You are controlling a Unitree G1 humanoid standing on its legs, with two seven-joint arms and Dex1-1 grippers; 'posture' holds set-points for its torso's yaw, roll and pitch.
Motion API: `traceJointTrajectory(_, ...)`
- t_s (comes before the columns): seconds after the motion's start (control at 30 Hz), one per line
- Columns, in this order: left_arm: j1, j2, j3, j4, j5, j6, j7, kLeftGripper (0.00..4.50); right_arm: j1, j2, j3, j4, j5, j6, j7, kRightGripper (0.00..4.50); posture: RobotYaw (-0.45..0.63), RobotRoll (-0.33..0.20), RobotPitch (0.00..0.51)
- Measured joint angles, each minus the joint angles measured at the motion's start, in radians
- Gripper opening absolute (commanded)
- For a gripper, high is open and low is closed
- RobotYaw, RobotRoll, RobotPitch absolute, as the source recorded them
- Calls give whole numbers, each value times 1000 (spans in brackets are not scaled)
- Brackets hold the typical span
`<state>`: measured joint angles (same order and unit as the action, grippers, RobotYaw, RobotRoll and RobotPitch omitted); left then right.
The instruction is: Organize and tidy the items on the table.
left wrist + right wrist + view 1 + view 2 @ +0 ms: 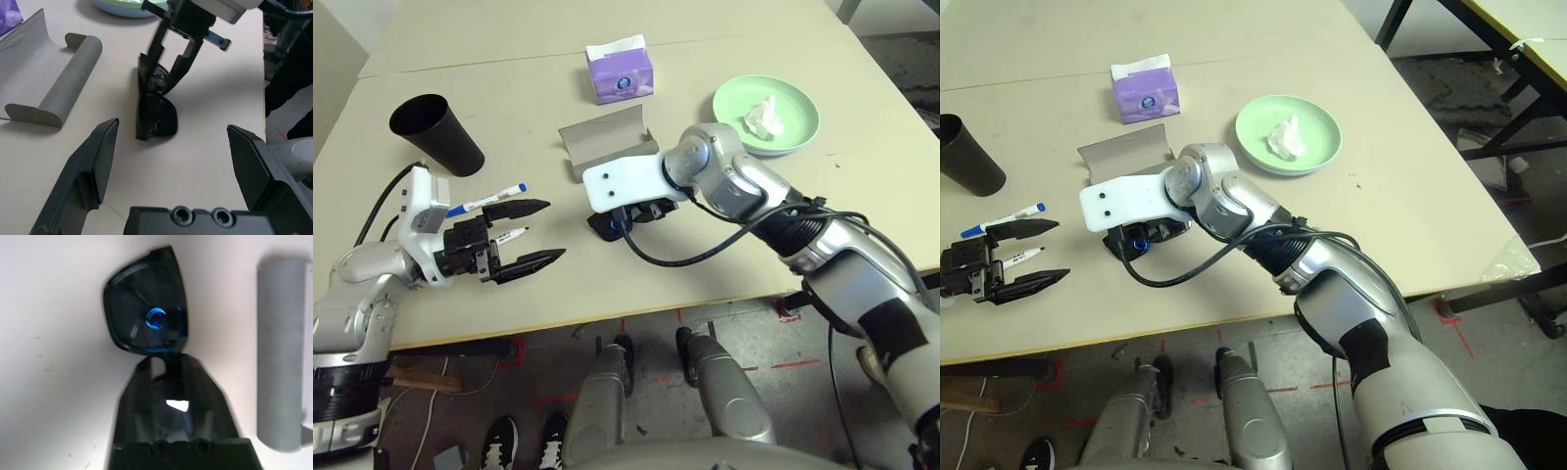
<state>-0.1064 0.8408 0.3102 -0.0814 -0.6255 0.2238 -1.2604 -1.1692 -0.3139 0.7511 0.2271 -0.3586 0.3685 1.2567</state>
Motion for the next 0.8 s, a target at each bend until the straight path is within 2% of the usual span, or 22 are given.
traceJointTrajectory(0.67,15,-32,12,-5,-14,-19,17,4500,9,0,-19,-20,-4,28,40,142,-185,0,270)
traceJointTrajectory(0.8,14,-34,11,27,-12,-40,4,4500,-45,18,-31,18,-4,16,40,142,-185,0,269)
